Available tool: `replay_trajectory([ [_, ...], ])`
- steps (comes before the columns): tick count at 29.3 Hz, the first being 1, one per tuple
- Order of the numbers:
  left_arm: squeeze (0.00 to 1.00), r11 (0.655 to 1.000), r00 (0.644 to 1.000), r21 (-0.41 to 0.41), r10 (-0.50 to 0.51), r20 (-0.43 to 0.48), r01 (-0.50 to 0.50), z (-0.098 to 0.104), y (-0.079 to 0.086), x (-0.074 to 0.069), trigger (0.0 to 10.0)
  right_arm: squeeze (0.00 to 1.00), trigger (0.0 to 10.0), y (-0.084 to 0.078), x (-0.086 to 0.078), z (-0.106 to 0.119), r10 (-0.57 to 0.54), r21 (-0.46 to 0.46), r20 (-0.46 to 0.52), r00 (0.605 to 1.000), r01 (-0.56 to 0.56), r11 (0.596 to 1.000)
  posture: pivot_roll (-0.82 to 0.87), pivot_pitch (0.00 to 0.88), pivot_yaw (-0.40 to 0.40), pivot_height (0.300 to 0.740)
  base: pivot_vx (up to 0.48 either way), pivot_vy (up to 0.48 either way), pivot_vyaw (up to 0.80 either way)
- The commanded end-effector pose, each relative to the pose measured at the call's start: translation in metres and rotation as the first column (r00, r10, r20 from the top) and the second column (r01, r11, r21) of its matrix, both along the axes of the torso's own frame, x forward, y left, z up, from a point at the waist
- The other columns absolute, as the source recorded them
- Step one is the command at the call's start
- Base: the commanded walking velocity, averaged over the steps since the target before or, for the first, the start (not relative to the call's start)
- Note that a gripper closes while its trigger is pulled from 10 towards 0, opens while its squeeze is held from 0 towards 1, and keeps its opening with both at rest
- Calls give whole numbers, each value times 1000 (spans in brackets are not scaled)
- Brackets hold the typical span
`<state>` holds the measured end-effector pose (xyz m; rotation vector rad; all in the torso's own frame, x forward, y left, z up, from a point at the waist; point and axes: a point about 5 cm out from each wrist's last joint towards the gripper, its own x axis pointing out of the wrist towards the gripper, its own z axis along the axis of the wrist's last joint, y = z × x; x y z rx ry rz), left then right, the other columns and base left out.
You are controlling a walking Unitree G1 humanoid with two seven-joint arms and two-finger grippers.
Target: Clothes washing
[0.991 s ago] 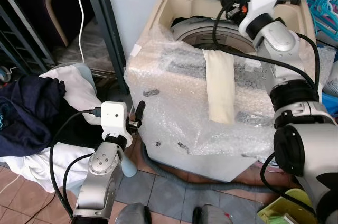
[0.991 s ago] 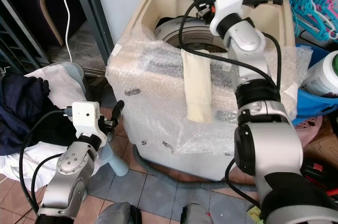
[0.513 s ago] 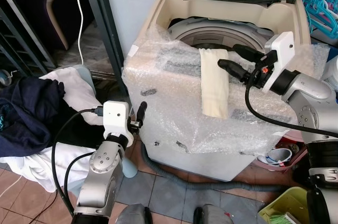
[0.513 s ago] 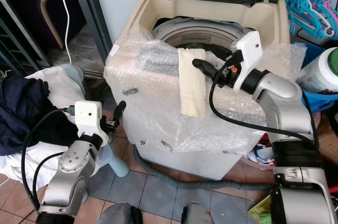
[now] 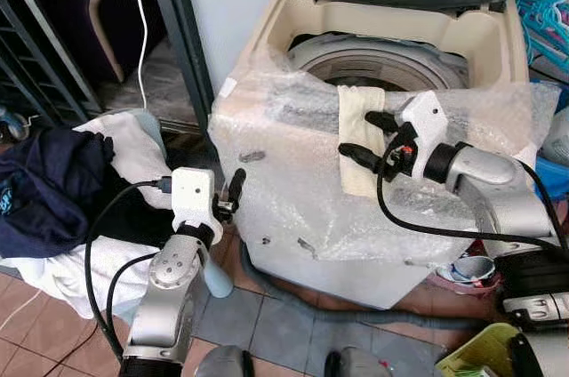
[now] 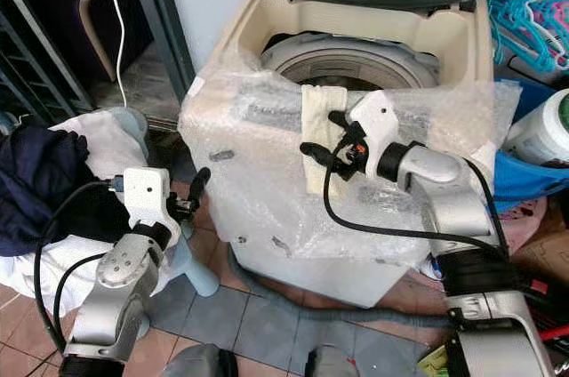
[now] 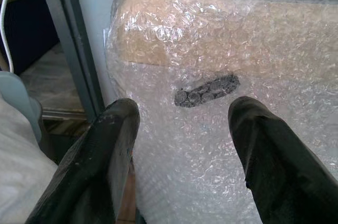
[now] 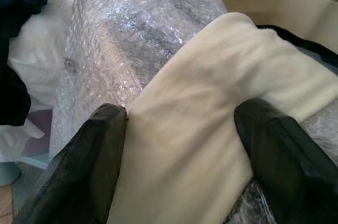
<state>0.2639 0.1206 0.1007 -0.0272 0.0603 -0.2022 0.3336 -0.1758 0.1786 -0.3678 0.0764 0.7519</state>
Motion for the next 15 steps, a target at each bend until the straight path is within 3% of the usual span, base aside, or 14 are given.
replay_trajectory([
  [1,0,1000,1000,14,10,-13,-10,-2,4,-1,10000,0,0,2,4,-4,-36,-44,5,999,36,998,-20,71,64,740,0,0,0],
  [8,0,1000,1000,14,16,-13,-15,-3,4,-1,10000,0,0,-9,14,4,-146,-26,48,988,147,989,-23,71,58,740,0,0,0],
  [15,0,1000,1000,14,16,-14,-15,-3,3,0,10000,0,0,-25,28,11,-293,-30,101,951,297,954,-26,69,56,740,0,0,0],
])
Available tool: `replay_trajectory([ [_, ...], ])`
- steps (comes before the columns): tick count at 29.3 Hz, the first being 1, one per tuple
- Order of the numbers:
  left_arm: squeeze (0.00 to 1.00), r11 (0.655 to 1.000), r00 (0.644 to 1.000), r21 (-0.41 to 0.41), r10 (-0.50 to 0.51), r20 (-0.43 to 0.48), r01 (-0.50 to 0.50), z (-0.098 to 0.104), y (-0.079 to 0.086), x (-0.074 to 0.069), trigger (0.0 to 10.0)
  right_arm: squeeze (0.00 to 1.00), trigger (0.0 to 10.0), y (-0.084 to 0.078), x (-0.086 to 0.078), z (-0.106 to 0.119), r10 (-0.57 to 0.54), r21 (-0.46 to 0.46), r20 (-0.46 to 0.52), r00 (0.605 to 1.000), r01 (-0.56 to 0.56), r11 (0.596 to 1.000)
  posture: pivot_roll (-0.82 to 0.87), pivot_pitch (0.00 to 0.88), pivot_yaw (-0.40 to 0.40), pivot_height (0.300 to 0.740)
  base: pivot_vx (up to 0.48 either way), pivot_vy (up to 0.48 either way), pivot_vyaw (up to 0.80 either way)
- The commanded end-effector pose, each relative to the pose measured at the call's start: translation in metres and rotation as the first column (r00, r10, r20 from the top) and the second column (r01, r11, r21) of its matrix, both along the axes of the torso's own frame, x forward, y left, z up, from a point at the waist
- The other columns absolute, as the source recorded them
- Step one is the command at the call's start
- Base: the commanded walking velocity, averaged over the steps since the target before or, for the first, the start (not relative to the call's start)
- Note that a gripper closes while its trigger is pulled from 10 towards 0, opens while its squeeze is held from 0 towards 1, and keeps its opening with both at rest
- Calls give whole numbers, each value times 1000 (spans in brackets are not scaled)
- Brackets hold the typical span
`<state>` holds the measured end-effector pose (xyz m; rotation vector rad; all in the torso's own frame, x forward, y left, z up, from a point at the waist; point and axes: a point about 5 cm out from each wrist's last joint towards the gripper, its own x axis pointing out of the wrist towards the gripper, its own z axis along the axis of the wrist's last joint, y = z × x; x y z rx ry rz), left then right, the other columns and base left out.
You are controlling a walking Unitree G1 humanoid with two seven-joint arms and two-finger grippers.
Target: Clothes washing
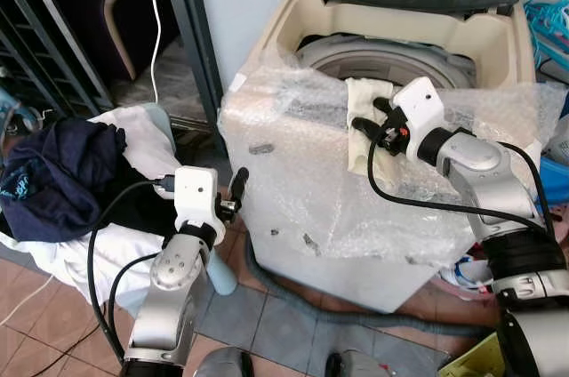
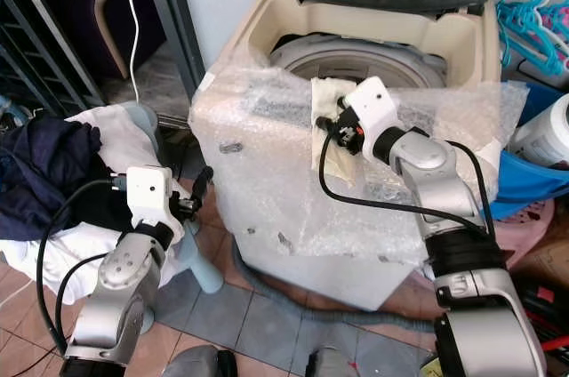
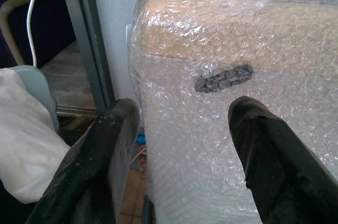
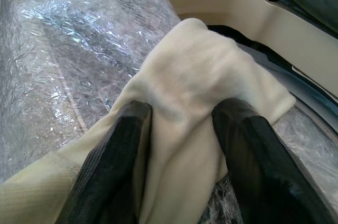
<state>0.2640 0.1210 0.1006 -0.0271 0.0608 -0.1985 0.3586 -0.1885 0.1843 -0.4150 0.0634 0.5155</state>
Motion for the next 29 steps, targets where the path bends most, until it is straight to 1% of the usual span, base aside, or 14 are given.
replay_trajectory([
  [1,0,1000,1000,14,12,-13,-12,-3,2,1,10000,0,0,-14,6,8,-94,-4,31,995,95,996,-24,68,56,740,0,0,0],
  [8,0,1000,1000,18,17,-10,-17,-2,3,2,10000,0,0,-21,23,27,-190,10,87,978,190,982,-21,66,54,740,0,0,0],
  [9,0,1000,1000,19,20,-7,-20,-2,3,3,10000,0,0,-23,33,46,-234,53,136,962,229,972,-19,65,51,740,0,0,0],
  [11,0,1000,1000,20,23,-6,-23,-1,4,3,10000,0,0,-25,40,63,-275,100,183,944,260,960,-17,64,50,740,0,0,0],
  [14,0,999,1000,21,26,-5,-25,-2,4,3,10000,0,0,-26,45,82,-319,149,236,918,290,945,-15,64,48,740,0,0,0],
  [17,0,999,1000,21,30,-6,-30,-2,4,2,10000,0,0,-23,52,110,-378,220,323,868,319,922,-14,66,45,740,0,0,0],
  [18,0,999,1000,21,31,-6,-30,-2,4,2,10000,0,6588,-23,52,110,-380,221,323,867,321,921,-14,67,45,740,0,0,0],
  [19,0,999,999,21,32,-7,-32,-2,4,2,10000,0,10000,-20,52,112,-376,245,336,864,305,920,-13,68,45,740,0,0,0],
  [21,0,999,999,21,33,-7,-33,-2,4,2,10000,0,10000,-20,52,113,-375,252,341,862,301,920,-12,69,45,740,0,0,0],
  [22,0,999,999,20,35,-6,-35,-2,4,2,10000,1000,10000,-8,50,115,-269,297,356,895,165,941,-12,71,43,740,0,0,0],
  [25,0,999,999,21,37,-6,-37,-2,4,1,10000,1000,10000,8,40,111,-35,255,377,926,-67,965,-10,71,41,740,0,0,0],
  [27,0,999,999,21,40,-7,-40,-3,6,0,10000,1000,10000,5,28,100,122,192,333,935,-194,962,-16,73,39,740,0,0,0],
  [28,0,999,999,21,43,-10,-42,-3,7,0,10000,1000,10000,-6,19,91,200,184,260,945,-252,950,-22,73,40,740,0,0,0],
  [29,0,999,999,21,43,-10,-42,-3,7,0,10000,1000,10000,-6,19,91,200,184,260,945,-252,950,-22,73,40,740,0,0,0],
])
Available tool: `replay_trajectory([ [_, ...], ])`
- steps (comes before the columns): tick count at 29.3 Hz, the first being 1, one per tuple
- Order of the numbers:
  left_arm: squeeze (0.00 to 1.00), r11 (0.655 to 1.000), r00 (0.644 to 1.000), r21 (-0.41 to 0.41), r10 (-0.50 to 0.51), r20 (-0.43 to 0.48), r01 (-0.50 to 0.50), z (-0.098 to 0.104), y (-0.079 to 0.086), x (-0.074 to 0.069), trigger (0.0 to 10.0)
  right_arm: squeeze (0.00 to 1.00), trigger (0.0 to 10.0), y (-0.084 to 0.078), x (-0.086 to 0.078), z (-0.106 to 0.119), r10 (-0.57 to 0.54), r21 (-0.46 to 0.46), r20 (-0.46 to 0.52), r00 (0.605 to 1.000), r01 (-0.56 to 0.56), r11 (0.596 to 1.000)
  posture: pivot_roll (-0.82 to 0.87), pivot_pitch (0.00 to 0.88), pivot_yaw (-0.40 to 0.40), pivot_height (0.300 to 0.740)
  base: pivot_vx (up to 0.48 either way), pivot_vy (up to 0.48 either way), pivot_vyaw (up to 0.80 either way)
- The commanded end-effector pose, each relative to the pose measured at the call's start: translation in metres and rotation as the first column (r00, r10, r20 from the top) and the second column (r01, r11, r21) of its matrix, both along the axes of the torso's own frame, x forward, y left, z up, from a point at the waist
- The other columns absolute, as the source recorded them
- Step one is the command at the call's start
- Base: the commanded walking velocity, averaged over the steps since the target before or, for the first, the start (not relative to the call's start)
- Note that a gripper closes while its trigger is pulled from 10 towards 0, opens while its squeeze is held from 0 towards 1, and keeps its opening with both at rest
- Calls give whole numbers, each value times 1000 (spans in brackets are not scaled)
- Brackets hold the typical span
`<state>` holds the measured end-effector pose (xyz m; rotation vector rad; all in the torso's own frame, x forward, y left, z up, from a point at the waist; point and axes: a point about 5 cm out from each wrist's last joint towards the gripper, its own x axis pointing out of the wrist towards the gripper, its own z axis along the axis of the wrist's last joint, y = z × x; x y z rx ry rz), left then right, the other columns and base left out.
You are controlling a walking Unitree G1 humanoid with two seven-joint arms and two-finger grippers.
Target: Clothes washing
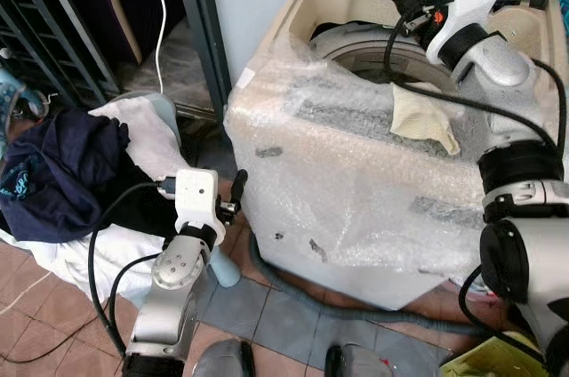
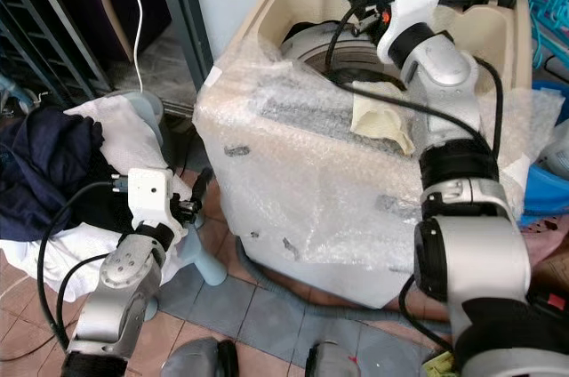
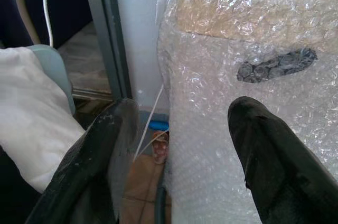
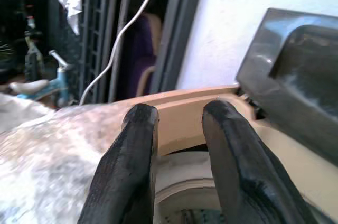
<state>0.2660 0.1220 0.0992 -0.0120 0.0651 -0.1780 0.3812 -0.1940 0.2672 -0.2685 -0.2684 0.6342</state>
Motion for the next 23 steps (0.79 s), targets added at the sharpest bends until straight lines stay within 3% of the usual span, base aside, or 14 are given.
replay_trajectory([
  [1,0,1000,1000,3,21,-7,-21,-2,5,-2,10000,1000,10000,-9,-9,3,82,-29,-31,996,-82,996,-25,73,43,740,0,0,0],
  [3,0,1000,1000,1,16,-8,-16,-2,4,-1,10000,1000,10000,-20,-18,-4,125,-63,-80,989,-130,989,-31,73,48,740,0,0,0],
  [8,0,1000,1000,3,0,0,0,0,3,3,10000,1000,10000,-48,-45,-15,210,-249,-222,952,-264,932,-34,70,58,740,0,0,0],
  [12,0,1000,1000,6,3,2,-3,1,4,3,10000,1000,10000,-59,-51,-9,219,-250,-262,940,-285,925,-28,68,58,740,0,0,0],
  [17,0,1000,1000,6,5,4,-5,1,5,3,10000,1000,10000,-60,-57,-8,251,-263,-303,919,-334,905,-25,66,59,740,0,0,0],
  [21,0,1000,1000,8,3,3,-3,1,4,2,10000,1000,10000,-59,-64,-30,263,-316,-431,863,-417,852,-23,65,58,740,0,0,0],
  [23,0,1000,1000,8,2,3,-2,1,4,2,10000,1000,10000,-59,-62,-35,247,-333,-436,866,-410,849,-23,66,59,740,0,0,0],
])
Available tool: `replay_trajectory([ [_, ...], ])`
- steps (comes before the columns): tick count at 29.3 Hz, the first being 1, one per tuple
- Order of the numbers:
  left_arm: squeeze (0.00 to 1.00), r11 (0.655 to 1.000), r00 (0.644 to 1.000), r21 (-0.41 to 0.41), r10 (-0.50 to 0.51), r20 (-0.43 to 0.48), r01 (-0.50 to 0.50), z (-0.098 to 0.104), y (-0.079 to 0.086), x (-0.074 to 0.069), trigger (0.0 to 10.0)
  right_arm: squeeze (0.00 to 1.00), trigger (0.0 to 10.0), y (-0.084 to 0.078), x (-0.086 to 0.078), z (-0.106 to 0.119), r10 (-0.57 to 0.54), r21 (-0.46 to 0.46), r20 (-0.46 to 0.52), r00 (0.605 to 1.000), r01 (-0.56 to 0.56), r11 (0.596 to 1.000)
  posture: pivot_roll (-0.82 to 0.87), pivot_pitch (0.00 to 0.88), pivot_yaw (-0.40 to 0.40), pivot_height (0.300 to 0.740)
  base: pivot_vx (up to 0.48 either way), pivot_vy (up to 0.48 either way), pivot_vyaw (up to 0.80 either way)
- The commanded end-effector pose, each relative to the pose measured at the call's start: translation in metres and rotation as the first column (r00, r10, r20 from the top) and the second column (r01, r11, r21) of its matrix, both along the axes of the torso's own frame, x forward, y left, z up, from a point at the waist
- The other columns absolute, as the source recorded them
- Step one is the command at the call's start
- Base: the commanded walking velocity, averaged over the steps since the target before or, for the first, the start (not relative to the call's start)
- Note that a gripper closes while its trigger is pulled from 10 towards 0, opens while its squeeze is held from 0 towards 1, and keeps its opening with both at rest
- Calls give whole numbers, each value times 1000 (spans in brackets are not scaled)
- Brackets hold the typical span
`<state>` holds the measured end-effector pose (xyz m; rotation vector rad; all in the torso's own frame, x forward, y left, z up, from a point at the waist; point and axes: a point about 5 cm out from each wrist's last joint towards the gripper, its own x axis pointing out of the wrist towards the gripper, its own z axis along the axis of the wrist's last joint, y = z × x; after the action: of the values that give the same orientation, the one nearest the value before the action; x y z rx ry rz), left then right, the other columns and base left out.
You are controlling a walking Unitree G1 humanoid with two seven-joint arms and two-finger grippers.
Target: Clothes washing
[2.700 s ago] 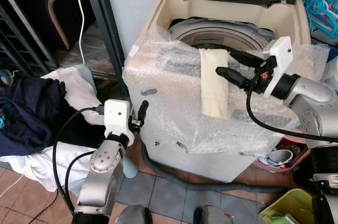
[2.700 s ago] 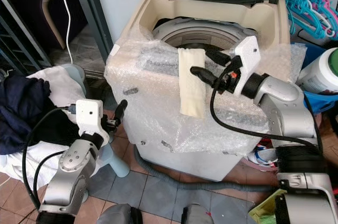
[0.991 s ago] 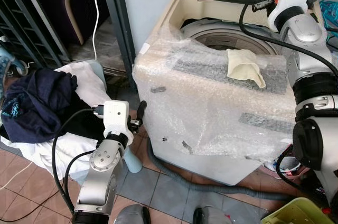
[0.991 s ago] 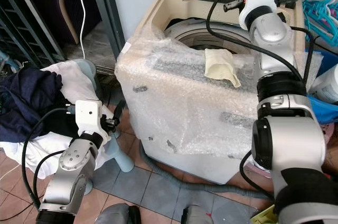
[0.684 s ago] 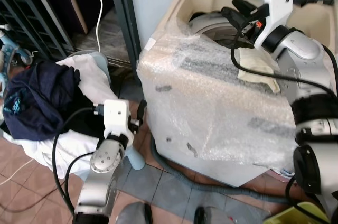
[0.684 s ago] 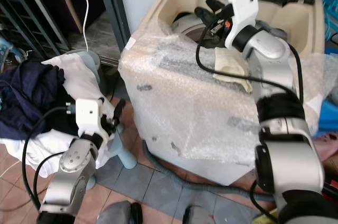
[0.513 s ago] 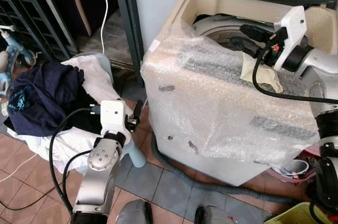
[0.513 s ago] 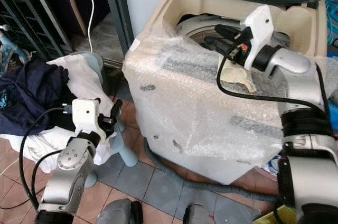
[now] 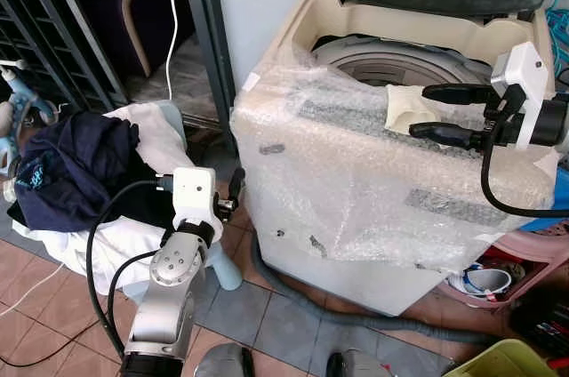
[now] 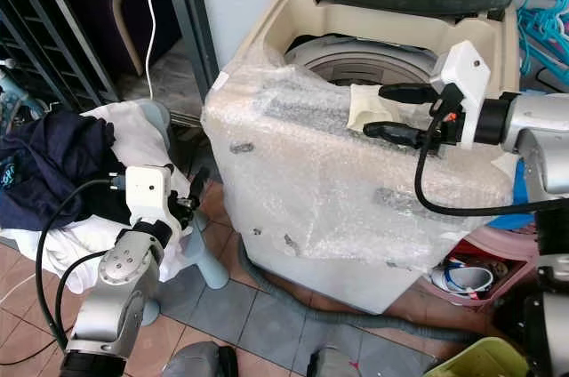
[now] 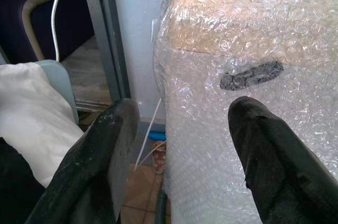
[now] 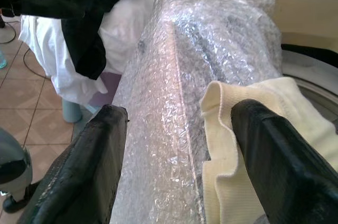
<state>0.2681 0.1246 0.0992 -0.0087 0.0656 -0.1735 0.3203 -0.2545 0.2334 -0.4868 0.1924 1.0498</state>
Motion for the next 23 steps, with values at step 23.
replay_trajectory([
  [23,0,1000,1000,7,3,7,-4,1,2,0,10000,1000,10000,-11,51,24,-490,127,407,771,483,866,-22,67,54,740,0,0,0],
])
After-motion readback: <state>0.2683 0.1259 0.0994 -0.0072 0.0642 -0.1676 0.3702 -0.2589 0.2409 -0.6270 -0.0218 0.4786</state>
